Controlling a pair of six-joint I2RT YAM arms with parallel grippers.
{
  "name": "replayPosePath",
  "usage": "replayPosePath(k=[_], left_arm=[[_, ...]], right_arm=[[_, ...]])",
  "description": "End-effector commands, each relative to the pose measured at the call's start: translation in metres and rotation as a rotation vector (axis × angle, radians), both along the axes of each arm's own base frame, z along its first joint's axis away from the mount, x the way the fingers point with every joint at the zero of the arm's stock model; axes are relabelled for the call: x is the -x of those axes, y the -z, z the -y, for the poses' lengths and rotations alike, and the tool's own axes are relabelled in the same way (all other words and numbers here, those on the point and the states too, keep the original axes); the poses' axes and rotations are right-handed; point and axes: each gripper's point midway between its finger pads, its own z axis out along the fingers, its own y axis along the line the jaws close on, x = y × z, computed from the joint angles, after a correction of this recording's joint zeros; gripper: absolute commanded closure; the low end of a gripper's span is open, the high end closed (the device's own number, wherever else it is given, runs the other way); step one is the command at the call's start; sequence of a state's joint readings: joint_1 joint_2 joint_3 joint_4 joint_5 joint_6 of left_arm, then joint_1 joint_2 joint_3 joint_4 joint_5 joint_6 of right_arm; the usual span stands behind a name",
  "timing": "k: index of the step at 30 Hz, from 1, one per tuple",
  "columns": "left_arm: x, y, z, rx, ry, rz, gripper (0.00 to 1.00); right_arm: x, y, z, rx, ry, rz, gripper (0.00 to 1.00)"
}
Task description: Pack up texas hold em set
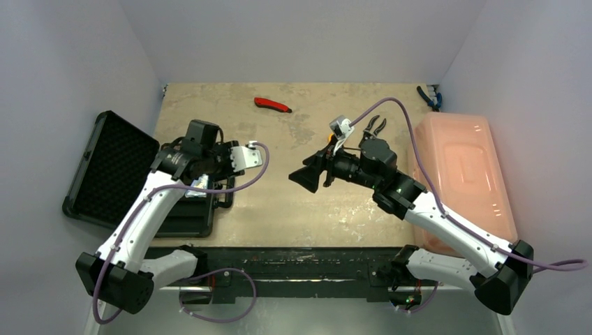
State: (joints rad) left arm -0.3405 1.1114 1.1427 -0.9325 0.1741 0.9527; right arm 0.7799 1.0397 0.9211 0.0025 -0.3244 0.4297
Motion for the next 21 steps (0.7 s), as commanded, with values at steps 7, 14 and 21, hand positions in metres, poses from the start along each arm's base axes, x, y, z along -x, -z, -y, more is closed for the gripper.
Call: replayPosePath(k=[7,14,21], left_arm=[[-0.043,-0.024,-0.026,-0.177,0.086,0.03,1.0],[-0.06,-0.006,-0.047,-0.226,0.106,-0.042,1.0],[-0.083,0.021,-0.072,-0.259,0.076,-0.086,1.0]], right_arm=[[0.003,-0.003,0.01,0.006,0.022,0.058,0.19],[0.005,0.003,0.012,0.04,0.014,0.053,0.19],[0.012,0.011,0.012,0.084,-0.032,0.04,0.19]])
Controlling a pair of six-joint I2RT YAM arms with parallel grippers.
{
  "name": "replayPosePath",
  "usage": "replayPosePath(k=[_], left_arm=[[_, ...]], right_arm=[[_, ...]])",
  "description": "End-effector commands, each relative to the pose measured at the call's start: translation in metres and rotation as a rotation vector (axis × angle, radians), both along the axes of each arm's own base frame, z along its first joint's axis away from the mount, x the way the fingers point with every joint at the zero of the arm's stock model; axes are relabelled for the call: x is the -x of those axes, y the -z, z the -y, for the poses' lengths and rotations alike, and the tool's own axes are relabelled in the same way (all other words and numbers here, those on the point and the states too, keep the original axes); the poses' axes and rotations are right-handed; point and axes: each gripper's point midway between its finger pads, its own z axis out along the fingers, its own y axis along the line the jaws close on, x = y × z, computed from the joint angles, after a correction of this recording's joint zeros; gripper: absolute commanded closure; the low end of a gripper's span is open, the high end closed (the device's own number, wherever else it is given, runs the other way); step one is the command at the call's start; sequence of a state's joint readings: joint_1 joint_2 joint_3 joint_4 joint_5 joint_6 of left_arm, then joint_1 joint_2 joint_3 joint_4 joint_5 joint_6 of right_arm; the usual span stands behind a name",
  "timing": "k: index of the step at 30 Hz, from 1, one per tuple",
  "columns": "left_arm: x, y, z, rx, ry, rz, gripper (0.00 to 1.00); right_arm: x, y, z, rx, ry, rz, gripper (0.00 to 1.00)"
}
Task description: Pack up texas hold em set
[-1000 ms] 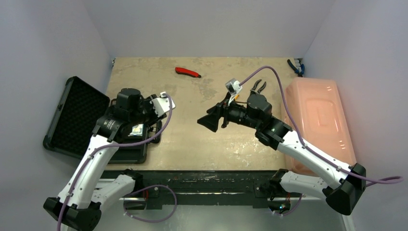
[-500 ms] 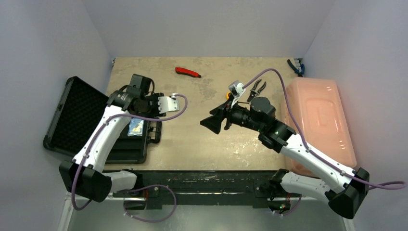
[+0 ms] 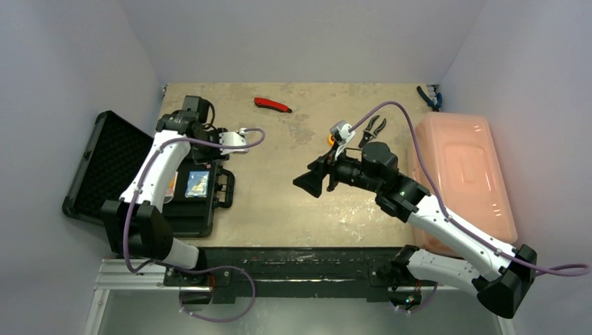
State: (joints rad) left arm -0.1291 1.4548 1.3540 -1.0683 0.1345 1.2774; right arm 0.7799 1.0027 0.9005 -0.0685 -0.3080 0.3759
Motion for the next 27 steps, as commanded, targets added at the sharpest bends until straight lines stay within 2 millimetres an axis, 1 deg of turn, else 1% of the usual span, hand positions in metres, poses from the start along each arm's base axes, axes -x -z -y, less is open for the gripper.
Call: replayPosePath(k=[1,4,9,13,22,27], left_arm=[[-0.028,-0.007,-0.008,-0.012,0.036,0.061,1.0],[-0.039,0.003,-0.014,-0.011,0.022,0.034,1.0],[-0.063,0.017,-0.023,-0.004,-0.006,0.029,1.0],[-0.077,0.02,-0.028,-0.01,-0.006,0.01,1.0],[-0.092,0.032,-0.039,-0.052,-0.012,-0.047,1.0],[-0.095,0.042,-0.043,-0.046,-0.016,-0.067,1.0]], right_arm=[[0.008,-0.001,0.001,0.03,-0.045,0.027,0.19],[0.008,0.006,0.002,0.051,-0.046,0.026,0.19],[0.007,0.01,0.001,0.057,-0.047,0.02,0.19],[0.009,0.015,0.0,0.062,-0.059,0.011,0.19],[0.008,0.023,-0.001,0.073,-0.063,0.002,0.19],[0.009,0.024,-0.002,0.072,-0.07,0.002,0.19]])
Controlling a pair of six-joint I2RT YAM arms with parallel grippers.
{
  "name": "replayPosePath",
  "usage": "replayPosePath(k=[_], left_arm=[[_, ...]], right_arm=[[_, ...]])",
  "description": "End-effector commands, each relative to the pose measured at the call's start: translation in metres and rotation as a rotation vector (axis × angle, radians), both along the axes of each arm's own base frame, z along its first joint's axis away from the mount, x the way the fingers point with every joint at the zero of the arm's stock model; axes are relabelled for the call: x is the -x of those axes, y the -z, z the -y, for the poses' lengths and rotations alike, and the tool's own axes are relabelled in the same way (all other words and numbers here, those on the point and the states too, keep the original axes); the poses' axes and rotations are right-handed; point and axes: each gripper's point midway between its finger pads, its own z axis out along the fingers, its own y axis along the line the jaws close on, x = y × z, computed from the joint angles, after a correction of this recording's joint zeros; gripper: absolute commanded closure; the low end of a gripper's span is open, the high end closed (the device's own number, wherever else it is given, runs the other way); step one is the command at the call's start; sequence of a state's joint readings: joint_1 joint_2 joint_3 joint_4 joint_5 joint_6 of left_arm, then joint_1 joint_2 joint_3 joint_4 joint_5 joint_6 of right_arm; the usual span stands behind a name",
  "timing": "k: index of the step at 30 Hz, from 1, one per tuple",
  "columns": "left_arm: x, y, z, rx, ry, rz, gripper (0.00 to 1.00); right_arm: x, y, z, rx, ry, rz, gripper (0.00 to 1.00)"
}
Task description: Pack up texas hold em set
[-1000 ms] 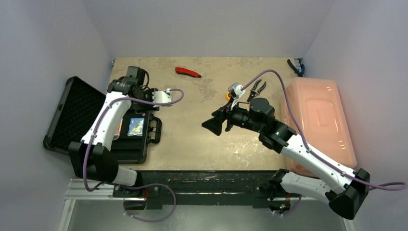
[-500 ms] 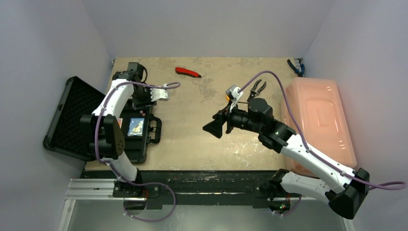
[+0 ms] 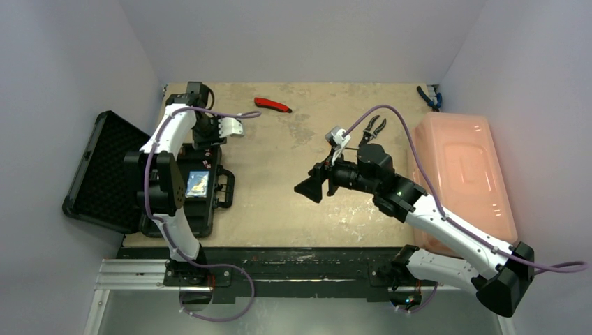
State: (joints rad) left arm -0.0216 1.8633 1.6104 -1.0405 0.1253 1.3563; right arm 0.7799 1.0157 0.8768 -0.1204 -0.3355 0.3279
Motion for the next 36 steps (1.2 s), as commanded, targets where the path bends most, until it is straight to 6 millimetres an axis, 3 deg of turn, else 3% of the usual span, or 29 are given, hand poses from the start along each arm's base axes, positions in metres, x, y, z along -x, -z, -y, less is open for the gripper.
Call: replayPosePath(k=[1,10,20,36], left_arm=[[-0.013,-0.011,-0.007,0.0,0.019,0.042,1.0],[-0.018,0.009,-0.04,-0.045,-0.051,0.053,1.0],[-0.027,0.022,-0.05,-0.067,-0.059,0.048,1.0],[-0.016,0.04,-0.073,-0.134,-0.06,0.099,1.0]], right_arm=[[0.003,-0.002,-0.004,-0.007,-0.035,0.025,0.19],[0.004,0.002,-0.005,-0.006,-0.04,0.014,0.19],[0.005,0.004,-0.005,-0.005,-0.043,0.013,0.19],[0.006,0.007,-0.007,-0.007,-0.056,0.003,0.19]])
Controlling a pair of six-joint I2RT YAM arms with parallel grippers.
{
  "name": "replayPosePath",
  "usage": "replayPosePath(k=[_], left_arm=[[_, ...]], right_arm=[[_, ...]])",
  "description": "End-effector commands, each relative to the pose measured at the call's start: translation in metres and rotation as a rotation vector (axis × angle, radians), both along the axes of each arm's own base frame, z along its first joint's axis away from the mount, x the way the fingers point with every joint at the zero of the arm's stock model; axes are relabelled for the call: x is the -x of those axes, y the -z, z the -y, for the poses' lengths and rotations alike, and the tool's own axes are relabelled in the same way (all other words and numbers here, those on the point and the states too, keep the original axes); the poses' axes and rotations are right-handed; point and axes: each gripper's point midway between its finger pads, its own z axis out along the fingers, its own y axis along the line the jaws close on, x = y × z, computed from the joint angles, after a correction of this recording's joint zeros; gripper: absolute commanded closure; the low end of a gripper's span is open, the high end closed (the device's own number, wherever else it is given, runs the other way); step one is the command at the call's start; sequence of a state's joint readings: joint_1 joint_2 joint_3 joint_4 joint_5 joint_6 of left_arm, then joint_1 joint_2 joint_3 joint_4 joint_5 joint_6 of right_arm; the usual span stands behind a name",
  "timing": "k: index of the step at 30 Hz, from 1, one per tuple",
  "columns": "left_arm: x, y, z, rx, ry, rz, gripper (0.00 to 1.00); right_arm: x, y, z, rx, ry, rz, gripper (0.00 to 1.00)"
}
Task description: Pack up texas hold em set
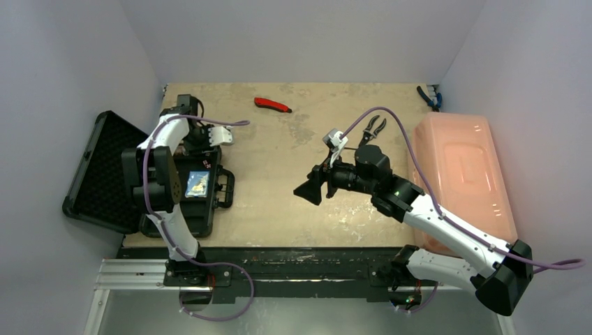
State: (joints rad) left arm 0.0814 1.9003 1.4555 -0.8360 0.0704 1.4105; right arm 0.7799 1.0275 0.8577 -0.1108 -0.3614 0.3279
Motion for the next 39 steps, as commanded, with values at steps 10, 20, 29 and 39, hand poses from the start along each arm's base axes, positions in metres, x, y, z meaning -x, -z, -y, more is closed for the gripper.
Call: replayPosePath(k=[10,20,29,39], left_arm=[[-0.017,-0.011,-0.032,-0.145,-0.003,0.147,0.79],[-0.014,-0.014,-0.032,-0.153,0.005,0.153,0.05],[-0.013,-0.037,-0.033,-0.16,0.006,0.191,0.01],[-0.002,-0.066,-0.032,-0.184,0.037,0.225,0.01]], right_arm=[[0.002,-0.004,-0.005,-0.016,-0.031,0.022,0.19],[0.003,-0.003,-0.005,-0.017,-0.033,0.022,0.19],[0.003,-0.004,-0.004,-0.02,-0.032,0.024,0.19],[0.004,-0.004,-0.005,-0.023,-0.035,0.022,0.19]])
